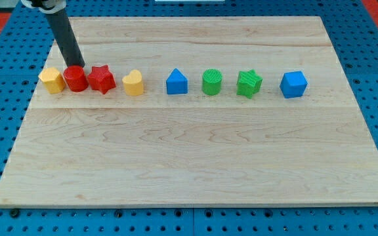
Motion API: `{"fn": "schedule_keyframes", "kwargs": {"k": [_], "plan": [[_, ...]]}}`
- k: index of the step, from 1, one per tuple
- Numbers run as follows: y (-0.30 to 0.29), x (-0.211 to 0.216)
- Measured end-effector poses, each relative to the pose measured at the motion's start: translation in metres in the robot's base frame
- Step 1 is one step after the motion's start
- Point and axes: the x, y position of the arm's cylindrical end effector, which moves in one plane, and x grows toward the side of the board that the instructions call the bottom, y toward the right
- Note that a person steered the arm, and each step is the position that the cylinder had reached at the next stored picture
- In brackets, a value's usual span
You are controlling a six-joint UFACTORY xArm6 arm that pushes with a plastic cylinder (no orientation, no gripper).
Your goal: Move the blue triangle below the blue cube
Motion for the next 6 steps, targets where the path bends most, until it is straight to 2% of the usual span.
{"fn": "schedule_keyframes", "kwargs": {"k": [6], "plan": [[-0.004,-0.011]]}}
